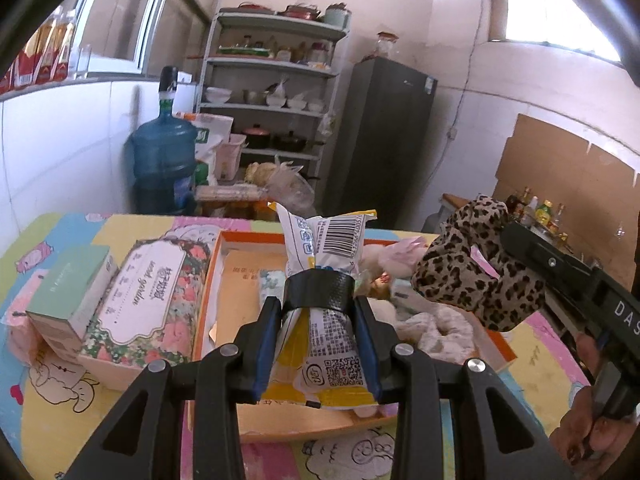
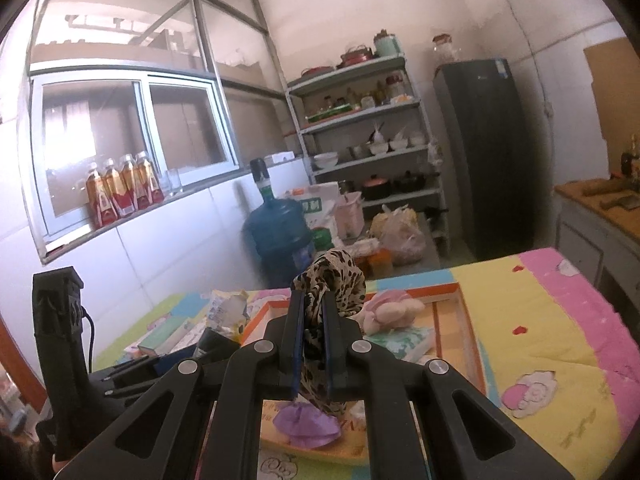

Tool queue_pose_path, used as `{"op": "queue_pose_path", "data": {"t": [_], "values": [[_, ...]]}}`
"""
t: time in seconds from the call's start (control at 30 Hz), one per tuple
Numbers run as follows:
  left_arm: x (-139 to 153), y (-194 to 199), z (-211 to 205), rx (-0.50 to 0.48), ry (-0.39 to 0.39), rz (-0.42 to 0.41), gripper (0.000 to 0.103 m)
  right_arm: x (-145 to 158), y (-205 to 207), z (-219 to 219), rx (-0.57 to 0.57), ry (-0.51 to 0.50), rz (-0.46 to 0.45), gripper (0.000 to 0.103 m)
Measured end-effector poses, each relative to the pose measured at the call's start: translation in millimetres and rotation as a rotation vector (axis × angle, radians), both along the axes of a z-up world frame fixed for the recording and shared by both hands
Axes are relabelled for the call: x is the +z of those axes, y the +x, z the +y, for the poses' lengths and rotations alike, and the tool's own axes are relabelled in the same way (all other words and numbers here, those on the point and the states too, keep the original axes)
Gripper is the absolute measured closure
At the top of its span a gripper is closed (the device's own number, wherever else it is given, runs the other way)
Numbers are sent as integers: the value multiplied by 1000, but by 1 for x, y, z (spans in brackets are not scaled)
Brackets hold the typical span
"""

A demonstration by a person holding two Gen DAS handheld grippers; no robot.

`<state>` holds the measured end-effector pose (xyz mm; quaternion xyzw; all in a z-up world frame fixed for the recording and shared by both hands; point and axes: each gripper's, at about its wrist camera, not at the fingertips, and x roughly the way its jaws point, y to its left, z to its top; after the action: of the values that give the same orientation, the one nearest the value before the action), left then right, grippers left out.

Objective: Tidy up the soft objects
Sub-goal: 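Carry the scrunchie and snack bag into the box and release both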

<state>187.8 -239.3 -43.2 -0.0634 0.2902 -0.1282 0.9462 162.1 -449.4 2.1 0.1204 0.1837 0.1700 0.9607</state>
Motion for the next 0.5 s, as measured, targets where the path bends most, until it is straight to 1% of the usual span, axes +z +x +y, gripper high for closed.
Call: {"op": "queue_pose_path", "data": {"t": [0.17,0.3,0.5], "values": [[-18,17,-2,20,4,68,66,-21,19,-1,23,15,51,95],[-28,24,-9,16,20,92,66,-36,30,-5,36,40,89,94],[-43,35,-16,7,23,148,66,-50,41,-12,-28,27,155,92]]}}
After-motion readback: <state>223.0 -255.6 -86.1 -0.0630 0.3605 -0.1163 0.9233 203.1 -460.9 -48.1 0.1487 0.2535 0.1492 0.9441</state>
